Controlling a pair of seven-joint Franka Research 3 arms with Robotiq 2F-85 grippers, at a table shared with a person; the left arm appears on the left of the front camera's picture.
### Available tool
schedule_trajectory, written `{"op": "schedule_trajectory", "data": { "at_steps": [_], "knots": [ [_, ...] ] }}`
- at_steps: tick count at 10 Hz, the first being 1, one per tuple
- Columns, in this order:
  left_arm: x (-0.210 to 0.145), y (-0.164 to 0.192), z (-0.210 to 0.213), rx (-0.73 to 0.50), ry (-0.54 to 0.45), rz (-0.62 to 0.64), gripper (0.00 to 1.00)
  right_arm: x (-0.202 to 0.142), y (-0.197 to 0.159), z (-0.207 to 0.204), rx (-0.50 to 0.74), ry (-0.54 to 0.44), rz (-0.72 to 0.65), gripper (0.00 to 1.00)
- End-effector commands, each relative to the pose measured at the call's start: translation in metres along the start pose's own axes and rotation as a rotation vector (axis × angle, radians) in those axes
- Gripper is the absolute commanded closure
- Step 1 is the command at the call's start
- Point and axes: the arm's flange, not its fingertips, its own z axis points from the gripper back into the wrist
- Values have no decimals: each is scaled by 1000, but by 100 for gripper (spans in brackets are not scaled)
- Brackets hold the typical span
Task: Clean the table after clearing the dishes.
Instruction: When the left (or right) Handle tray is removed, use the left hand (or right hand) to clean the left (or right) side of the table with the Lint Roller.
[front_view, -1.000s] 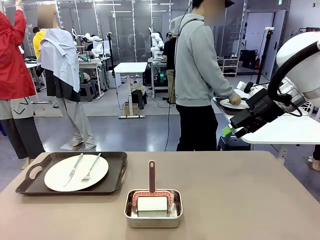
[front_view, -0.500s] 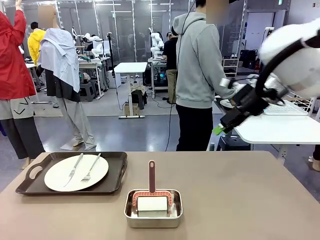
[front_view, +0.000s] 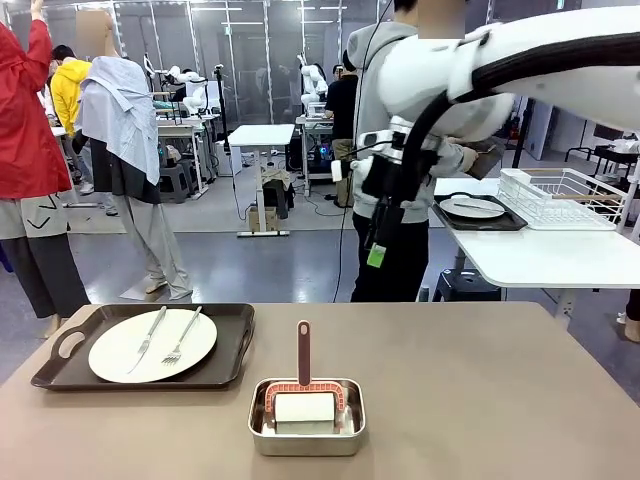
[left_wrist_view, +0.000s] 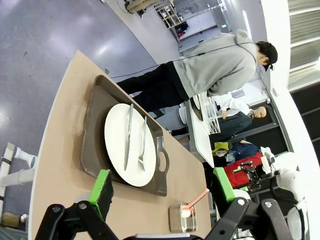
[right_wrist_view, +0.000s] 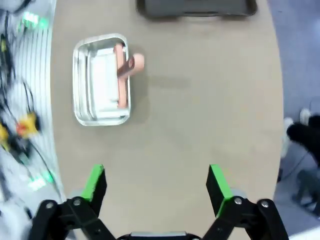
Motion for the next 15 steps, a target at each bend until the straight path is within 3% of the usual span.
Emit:
{"op": "schedule_trajectory", "data": {
  "at_steps": [1,4,6,15],
  "knots": [
    [1,0,2,-19,-8,-1,0,23,-29,-6,19,75,155,0],
    [1,0,2,-19,-8,-1,0,59,-38,-50,62,153,191,0],
    [1,0,2,-19,-8,-1,0,68,-37,-76,18,192,152,0],
    [1,0,2,-19,-8,-1,0,106,-16,-158,253,253,41,0]
  ]
}}
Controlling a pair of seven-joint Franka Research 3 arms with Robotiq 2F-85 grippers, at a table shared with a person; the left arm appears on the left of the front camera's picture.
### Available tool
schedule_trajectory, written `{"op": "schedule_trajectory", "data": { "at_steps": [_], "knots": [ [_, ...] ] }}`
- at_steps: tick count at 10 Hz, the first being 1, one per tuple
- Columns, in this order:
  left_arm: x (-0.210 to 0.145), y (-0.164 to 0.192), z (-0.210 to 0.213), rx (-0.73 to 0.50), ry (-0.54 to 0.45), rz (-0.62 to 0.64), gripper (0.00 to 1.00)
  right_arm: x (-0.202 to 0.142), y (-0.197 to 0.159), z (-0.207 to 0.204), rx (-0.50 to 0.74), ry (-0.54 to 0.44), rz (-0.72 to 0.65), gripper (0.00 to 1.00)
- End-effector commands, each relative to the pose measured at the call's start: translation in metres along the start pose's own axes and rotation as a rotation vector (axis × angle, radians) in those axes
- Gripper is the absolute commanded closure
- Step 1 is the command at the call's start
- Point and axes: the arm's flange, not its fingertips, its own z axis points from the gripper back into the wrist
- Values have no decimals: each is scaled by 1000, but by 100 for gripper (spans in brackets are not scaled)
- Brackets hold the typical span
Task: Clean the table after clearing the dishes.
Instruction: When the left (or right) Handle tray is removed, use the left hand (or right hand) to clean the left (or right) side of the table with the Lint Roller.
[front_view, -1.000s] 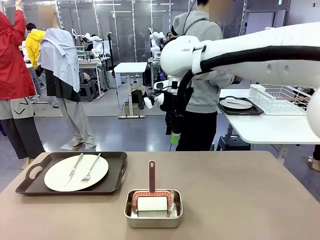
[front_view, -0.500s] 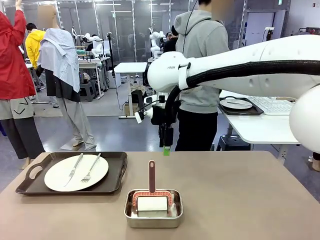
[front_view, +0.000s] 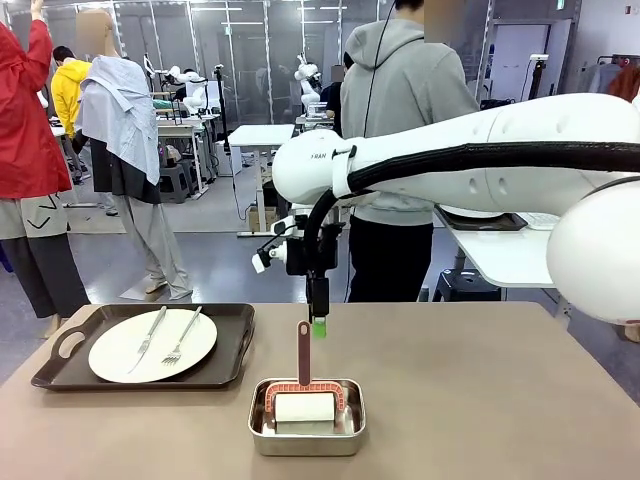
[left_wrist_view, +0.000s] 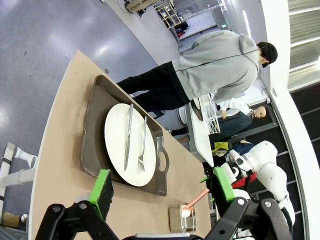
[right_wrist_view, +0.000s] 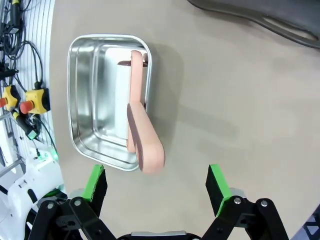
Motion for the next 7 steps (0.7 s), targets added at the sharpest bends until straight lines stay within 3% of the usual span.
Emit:
{"op": "schedule_trajectory", "data": {
  "at_steps": [1,7],
  "knots": [
    [1,0,2,-19,-8,-1,0,15,-5,-3,48,-1,-35,0],
    [1,0,2,-19,-8,-1,0,23,-1,-20,136,-23,-40,0]
  ]
}}
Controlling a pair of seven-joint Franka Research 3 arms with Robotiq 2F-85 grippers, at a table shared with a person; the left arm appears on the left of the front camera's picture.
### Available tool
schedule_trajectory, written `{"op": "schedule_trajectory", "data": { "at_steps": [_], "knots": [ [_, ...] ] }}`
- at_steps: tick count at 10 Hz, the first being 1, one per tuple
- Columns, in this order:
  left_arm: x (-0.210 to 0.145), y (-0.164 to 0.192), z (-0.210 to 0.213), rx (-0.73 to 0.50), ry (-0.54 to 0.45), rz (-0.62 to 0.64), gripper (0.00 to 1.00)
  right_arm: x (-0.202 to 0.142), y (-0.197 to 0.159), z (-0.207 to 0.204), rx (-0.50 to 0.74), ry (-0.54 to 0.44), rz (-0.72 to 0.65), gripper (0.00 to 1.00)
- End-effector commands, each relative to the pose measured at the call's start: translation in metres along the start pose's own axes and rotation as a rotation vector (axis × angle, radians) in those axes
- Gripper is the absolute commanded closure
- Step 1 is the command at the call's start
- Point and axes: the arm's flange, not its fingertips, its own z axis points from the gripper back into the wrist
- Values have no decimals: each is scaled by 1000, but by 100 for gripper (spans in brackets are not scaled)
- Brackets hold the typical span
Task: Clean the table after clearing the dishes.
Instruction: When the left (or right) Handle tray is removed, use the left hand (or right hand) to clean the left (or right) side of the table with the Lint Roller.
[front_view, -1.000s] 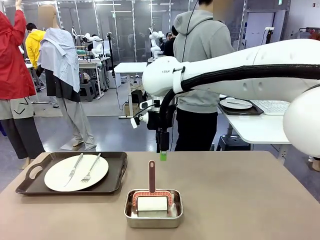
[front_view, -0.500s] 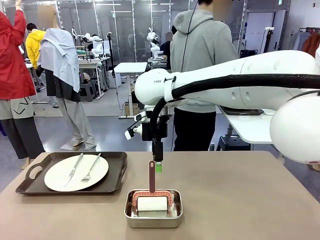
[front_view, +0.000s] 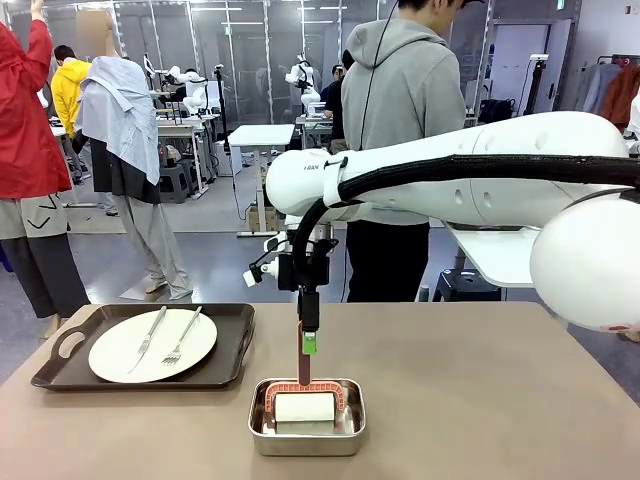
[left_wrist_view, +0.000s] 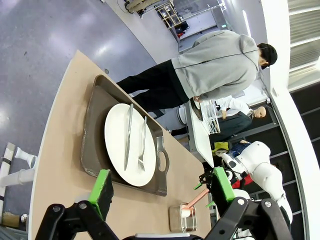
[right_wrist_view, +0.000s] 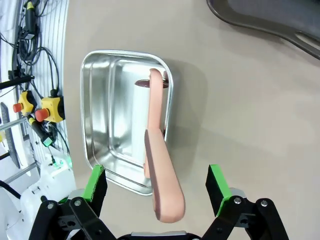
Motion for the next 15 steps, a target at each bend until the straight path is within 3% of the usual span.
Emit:
{"op": "schedule_trajectory", "data": {
  "at_steps": [1,2,3,4,5,10,12,15],
  "knots": [
    [1,0,2,-19,-8,-1,0,10,1,8,34,-3,-23,38],
    [1,0,2,-19,-8,-1,0,12,2,7,48,-14,-22,59],
    [1,0,2,-19,-8,-1,0,14,3,5,58,-3,-18,97],
    [1,0,2,-19,-8,-1,0,14,2,2,65,0,-21,65],
    [1,0,2,-19,-8,-1,0,13,2,1,65,7,-27,100],
    [1,0,2,-19,-8,-1,0,14,6,4,89,6,-50,100],
    [1,0,2,-19,-8,-1,0,2,16,14,-11,41,-137,100],
    [1,0,2,-19,-8,-1,0,-45,58,47,-103,-105,-348,100]
  ]
}}
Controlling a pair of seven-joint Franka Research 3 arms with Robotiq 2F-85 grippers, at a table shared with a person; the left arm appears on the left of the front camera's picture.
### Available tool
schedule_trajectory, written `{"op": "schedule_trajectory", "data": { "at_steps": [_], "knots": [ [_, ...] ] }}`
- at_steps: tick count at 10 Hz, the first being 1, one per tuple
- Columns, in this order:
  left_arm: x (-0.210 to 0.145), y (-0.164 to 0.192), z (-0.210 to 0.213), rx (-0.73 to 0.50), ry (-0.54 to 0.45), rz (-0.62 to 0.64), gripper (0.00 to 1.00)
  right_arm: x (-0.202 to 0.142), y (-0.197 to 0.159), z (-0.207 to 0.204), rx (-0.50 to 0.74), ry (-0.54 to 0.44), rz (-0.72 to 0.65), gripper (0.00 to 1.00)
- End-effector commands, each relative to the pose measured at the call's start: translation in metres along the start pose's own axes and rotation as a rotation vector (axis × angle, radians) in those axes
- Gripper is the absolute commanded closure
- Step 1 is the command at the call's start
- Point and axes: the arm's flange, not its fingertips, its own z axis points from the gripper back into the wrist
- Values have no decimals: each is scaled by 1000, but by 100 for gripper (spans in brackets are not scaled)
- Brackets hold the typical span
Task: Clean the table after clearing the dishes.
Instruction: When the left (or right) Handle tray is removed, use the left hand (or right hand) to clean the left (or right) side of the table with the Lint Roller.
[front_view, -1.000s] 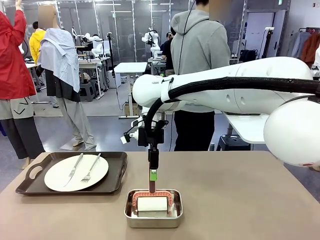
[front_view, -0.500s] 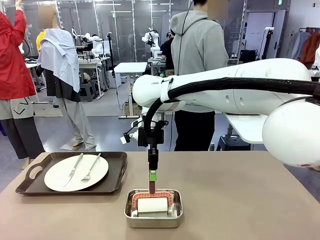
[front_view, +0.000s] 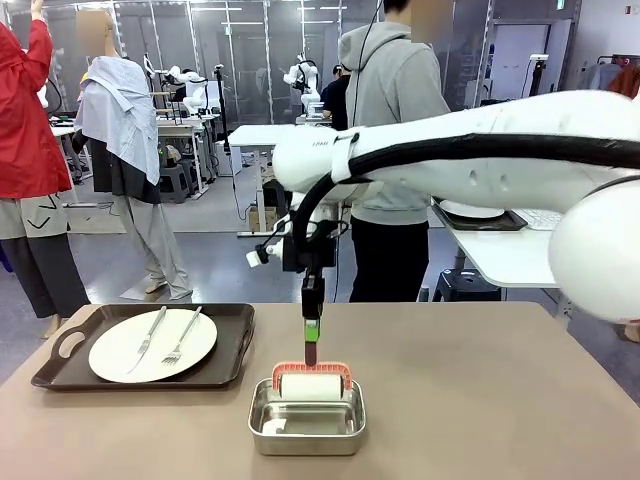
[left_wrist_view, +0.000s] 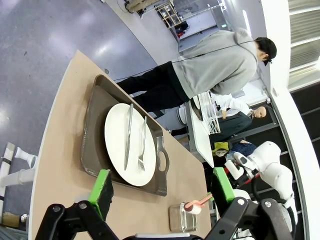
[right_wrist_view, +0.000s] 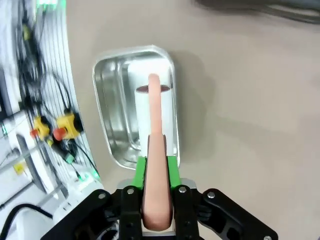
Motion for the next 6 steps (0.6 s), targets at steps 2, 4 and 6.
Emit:
{"op": "schedule_trajectory", "data": {
  "at_steps": [2,4,6],
  "knots": [
    [1,0,2,-19,-8,-1,0,-82,35,32,-123,-216,-312,100],
    [1,0,2,-19,-8,-1,0,-157,39,61,-136,-488,-575,100],
    [1,0,2,-19,-8,-1,0,-242,20,56,-82,-684,-807,100]
  ]
}}
